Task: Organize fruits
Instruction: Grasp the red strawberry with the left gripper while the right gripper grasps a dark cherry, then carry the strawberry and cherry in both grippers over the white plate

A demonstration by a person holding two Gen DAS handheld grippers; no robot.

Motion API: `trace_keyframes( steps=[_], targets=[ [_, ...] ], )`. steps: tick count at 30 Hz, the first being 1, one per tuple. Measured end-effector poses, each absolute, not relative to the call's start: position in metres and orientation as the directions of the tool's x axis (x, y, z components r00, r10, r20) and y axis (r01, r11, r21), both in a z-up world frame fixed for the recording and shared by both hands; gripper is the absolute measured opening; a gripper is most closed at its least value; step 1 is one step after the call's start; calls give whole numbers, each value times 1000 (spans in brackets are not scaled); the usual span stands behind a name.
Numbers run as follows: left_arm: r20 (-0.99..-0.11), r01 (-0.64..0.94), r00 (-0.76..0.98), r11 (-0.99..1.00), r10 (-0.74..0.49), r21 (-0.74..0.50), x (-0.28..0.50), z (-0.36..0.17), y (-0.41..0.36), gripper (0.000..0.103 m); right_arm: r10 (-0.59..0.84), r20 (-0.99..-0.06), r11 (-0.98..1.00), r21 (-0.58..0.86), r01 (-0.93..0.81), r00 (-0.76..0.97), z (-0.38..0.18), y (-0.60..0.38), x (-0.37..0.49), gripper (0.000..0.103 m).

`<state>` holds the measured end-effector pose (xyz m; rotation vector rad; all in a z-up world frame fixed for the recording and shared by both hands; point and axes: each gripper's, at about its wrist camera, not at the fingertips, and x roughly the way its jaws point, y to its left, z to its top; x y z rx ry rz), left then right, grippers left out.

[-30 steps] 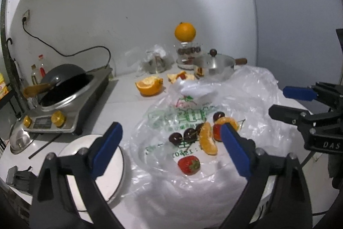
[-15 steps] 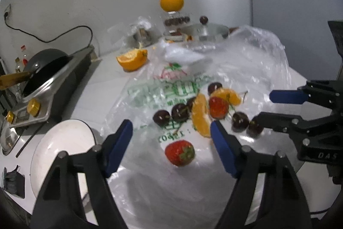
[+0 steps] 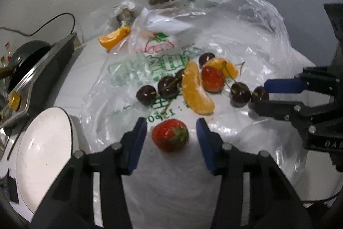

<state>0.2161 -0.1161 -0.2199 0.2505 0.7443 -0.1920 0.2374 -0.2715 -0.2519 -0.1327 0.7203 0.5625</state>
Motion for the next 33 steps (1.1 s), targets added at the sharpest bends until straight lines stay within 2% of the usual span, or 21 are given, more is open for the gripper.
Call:
trace_keyframes(
  steps=[6,7,10,15,33],
  targets=[
    [-709,279,701,945,-79,171,219,-229,-119,49,428,-663,849,63,-524,614,-258,-269,240,32],
    [-710,279,700,945,-79,169,219,-229,-119,45,426,-663,850,61,-523,616,-258,-269,240,31],
    [-711,274,699,948,-80,163,221,-228,-117,38,426,-662,850,60,-523,617,-259,-268,240,31],
    [-706,271,700,954,-105,127,219,-224,-110,37,426,-653,852,56,-521,626,-257,-268,239,31],
    [-576,298,790,953,-211,60,185,-167,-97,37,415,-567,859,-16,-512,712,-195,-260,216,31]
  ],
)
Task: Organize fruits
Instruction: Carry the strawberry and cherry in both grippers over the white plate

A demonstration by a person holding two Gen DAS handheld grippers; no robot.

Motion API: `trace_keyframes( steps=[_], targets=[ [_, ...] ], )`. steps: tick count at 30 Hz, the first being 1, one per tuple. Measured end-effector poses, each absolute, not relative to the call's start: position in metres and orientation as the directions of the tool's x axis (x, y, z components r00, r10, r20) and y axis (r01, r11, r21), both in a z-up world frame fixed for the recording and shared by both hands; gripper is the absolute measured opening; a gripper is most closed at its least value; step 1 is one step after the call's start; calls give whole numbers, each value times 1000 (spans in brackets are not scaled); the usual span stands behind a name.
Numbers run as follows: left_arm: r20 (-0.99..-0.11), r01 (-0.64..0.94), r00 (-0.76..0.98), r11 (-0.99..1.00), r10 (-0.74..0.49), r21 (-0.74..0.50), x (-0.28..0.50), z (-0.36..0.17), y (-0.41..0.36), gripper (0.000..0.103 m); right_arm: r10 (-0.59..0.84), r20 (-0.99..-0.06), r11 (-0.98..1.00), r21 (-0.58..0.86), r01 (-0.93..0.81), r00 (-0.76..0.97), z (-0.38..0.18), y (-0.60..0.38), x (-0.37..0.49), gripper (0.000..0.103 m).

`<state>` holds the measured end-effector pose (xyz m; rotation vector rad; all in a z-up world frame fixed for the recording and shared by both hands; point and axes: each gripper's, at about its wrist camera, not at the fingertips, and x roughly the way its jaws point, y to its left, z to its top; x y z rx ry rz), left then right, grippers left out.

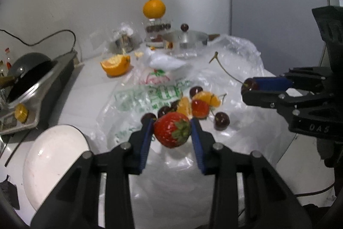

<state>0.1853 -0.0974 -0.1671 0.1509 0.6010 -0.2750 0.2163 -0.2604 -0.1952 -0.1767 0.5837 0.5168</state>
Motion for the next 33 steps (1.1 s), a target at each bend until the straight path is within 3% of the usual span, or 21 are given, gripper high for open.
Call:
trace_keyframes(
  steps=[16,33],
  targets=[
    [-485,268,845,963,-225,20,161,-130,-45,37,447,-534,829,-54,-556,718,-163,-210,207,31],
    [-480,185,860,983,-171,-18,147,-138,23,37,479,-556,779,-86,-621,679,-161,-143,203,31]
  ],
)
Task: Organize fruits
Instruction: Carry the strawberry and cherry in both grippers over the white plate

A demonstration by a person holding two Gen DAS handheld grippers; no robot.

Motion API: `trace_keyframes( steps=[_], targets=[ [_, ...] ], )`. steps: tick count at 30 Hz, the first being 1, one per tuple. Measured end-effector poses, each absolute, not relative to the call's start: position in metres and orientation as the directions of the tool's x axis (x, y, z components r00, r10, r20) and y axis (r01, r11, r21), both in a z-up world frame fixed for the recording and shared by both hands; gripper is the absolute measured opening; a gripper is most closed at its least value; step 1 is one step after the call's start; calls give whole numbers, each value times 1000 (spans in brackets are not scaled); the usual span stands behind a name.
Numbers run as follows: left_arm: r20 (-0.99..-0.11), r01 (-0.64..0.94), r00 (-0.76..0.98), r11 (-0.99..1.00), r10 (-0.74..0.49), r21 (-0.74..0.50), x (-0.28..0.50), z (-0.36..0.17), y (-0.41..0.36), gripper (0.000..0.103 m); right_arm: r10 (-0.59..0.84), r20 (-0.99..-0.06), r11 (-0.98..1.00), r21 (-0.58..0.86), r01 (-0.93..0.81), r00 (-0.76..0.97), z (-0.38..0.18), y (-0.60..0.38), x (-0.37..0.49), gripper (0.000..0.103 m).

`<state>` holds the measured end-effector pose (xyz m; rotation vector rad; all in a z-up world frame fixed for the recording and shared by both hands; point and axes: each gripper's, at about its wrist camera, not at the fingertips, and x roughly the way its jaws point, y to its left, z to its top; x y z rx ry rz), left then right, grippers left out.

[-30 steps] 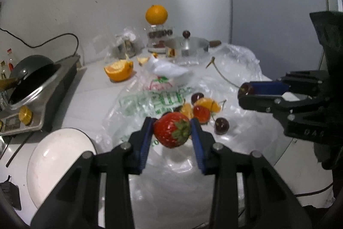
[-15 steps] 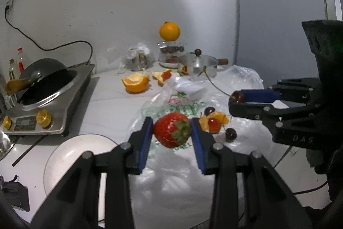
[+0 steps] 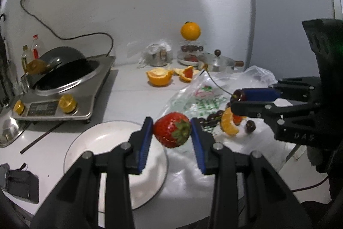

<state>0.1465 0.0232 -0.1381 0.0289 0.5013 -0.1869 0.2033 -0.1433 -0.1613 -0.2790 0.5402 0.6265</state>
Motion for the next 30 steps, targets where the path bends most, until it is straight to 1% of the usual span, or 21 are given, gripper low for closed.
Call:
trace_keyframes(
  steps=[13,21,30],
  targets=[
    [-510,132,849,990,-137,-48,141,-159,70,37,502,-590,732,-99,-674,632,-172,-89,204,31],
    [-550,101,826,993,-120,-65,142,-181,93,37,511,-626,699,-96,-709,588,-187,-56,206,31],
    [-590,98,796,991,-132,-91,144,-198,105,37,512,-673,669,-77,-739,534,-208,-25,209,31]
  ],
)
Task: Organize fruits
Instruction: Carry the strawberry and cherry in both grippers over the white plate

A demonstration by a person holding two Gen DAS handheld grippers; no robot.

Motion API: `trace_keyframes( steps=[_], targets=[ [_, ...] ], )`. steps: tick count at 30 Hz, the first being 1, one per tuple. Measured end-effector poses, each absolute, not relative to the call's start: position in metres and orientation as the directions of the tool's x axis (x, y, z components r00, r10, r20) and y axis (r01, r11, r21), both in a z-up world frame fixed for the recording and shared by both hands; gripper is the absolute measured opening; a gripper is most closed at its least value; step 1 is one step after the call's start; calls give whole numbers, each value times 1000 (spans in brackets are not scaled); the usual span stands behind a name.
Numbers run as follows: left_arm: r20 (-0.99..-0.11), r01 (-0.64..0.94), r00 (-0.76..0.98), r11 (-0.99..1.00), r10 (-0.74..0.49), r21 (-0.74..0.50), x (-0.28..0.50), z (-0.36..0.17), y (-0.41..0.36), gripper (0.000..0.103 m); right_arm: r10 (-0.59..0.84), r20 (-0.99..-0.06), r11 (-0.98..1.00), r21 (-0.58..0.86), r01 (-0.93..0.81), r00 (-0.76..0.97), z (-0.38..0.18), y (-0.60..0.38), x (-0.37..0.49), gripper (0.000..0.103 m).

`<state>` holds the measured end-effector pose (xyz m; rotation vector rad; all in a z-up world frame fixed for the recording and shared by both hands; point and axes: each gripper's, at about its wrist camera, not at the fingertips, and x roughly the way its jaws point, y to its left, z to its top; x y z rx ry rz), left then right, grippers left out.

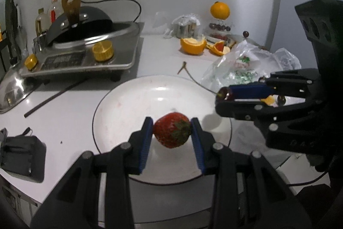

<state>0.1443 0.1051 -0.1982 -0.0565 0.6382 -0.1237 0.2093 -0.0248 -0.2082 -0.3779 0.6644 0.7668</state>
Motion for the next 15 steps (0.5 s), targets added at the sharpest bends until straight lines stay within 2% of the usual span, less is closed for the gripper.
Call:
trace_keyframes(
  steps=[15],
  targets=[
    [-644,88,748,986,-160,-142,146,-216,119,38,499,-737,641,-40,-767,455,-239,-3,209,31]
  ],
)
